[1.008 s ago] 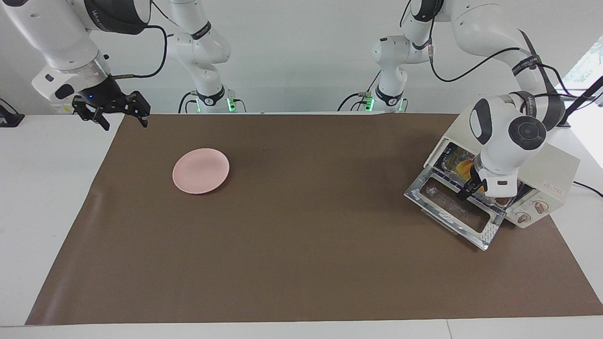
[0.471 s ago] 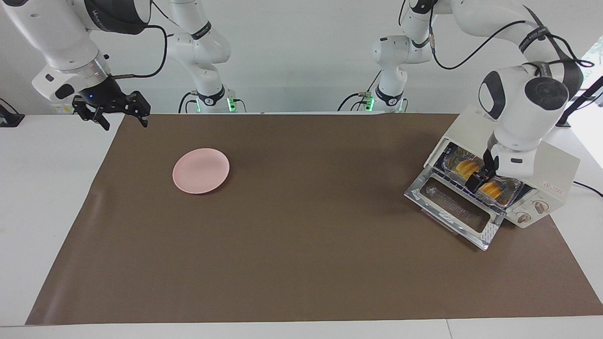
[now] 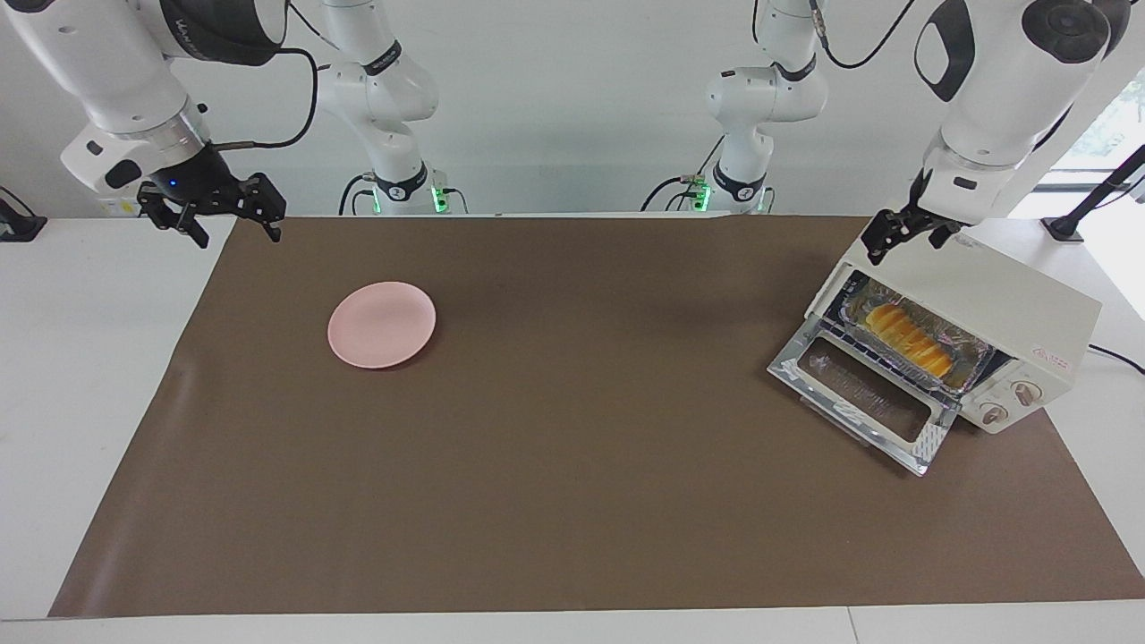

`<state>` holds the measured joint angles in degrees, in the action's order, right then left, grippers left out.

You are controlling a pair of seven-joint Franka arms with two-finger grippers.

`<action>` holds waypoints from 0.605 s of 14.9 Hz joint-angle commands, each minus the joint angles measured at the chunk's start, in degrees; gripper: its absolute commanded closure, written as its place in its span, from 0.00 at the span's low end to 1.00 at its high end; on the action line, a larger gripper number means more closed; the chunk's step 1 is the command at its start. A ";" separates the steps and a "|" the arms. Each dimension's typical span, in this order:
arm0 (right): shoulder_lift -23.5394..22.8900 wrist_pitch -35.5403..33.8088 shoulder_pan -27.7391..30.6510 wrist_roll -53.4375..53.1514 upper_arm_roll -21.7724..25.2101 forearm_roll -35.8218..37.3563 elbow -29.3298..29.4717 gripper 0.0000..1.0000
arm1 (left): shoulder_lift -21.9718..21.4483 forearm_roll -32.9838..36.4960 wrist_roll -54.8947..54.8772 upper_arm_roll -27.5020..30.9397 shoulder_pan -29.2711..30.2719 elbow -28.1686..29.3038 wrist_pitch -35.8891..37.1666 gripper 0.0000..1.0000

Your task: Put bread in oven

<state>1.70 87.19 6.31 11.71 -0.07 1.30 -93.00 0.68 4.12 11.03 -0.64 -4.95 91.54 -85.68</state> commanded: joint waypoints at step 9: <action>1.47 0.78 0.19 -0.99 -0.20 -0.78 -1.66 0.00 | 2.84 -4.82 -9.45 -5.33 6.09 -4.70 2.53 0.00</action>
<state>1.70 87.19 6.31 11.71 -0.07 1.30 -93.00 3.33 0.52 2.66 -5.04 -0.26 87.80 -83.25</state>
